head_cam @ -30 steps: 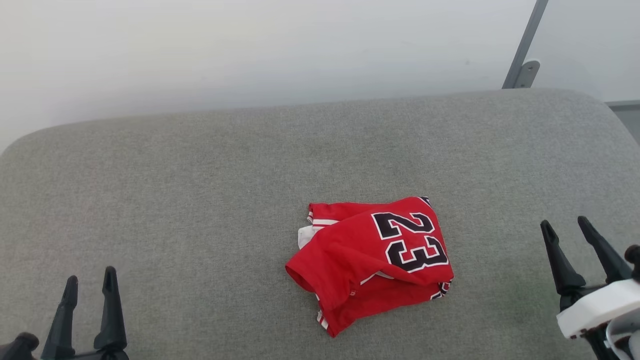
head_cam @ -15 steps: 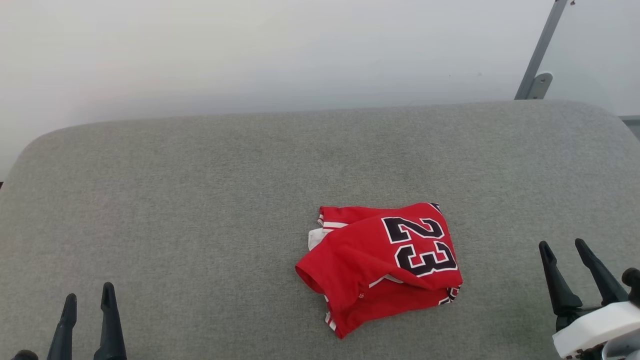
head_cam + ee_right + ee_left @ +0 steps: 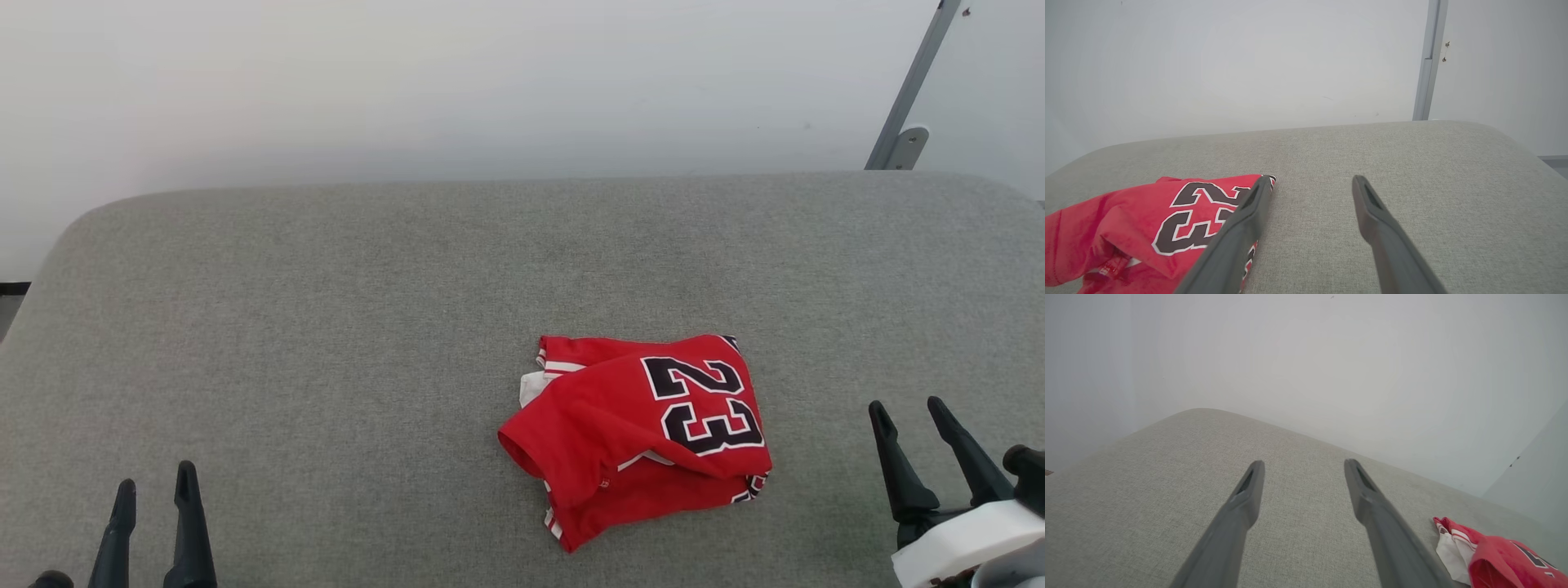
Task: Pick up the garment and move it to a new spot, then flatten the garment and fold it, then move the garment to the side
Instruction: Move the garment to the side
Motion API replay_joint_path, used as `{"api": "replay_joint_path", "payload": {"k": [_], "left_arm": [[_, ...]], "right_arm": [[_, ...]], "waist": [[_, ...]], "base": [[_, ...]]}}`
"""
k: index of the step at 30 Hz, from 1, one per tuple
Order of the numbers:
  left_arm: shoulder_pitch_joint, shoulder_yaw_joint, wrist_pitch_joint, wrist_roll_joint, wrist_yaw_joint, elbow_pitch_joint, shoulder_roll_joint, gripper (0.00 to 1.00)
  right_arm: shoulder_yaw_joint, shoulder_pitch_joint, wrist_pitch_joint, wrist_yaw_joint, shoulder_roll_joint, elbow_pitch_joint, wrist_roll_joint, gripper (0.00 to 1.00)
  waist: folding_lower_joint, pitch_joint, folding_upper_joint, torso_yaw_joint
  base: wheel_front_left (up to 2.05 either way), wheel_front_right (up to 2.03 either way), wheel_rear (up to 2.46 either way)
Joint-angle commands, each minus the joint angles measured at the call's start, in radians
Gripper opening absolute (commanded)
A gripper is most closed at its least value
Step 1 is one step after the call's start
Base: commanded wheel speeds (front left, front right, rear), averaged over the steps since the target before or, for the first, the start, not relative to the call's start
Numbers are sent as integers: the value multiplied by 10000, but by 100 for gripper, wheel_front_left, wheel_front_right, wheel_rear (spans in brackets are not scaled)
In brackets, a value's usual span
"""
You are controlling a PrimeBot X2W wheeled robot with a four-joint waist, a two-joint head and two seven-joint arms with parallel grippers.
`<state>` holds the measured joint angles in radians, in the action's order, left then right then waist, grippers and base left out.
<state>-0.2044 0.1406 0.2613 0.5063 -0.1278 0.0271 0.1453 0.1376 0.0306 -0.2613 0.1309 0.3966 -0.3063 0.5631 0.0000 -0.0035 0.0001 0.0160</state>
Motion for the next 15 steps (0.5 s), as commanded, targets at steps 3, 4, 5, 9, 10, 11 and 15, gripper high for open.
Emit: {"api": "replay_joint_path", "payload": {"k": [3, 4, 5, 9, 10, 11, 15], "left_arm": [[92, -9, 45, 10, -36, 23, -19, 100], [98, -5, 45, 22, -36, 22, -26, 100], [102, 4, 45, 29, -36, 23, -28, 100], [117, -46, 45, 9, -36, 26, -30, 100], [119, -60, 45, -15, -36, 30, -20, 100], [125, -83, 45, -44, -36, 35, -10, 100], [154, -151, 45, -161, -36, 65, 11, 100]], "right_arm": [[49, -34, -41, -3, -42, -4, -38, 100], [60, -30, -41, -3, -46, -9, -28, 100], [80, -28, -41, -2, -44, -13, -15, 100], [170, -1, -41, -2, -24, -49, 52, 100], [205, 13, -42, -3, -2, -61, 70, 100], [290, 17, -42, -2, 23, -114, 116, 100], [706, 210, -23, -3, 158, -341, 375, 100]], "waist": [[0, -6, -1, 20], [0, -9, -1, 26], [0, -11, -1, 30], [0, -6, -1, 36], [0, -3, -1, 33], [0, 2, -1, 32], [0, 24, -1, 38]], "base": [[0, 0, 0], [0, 0, 0], [0, 0, 0], [0, 0, 0], [0, 0, 0], [0, 0, 0], [0, 0, 0]]}}
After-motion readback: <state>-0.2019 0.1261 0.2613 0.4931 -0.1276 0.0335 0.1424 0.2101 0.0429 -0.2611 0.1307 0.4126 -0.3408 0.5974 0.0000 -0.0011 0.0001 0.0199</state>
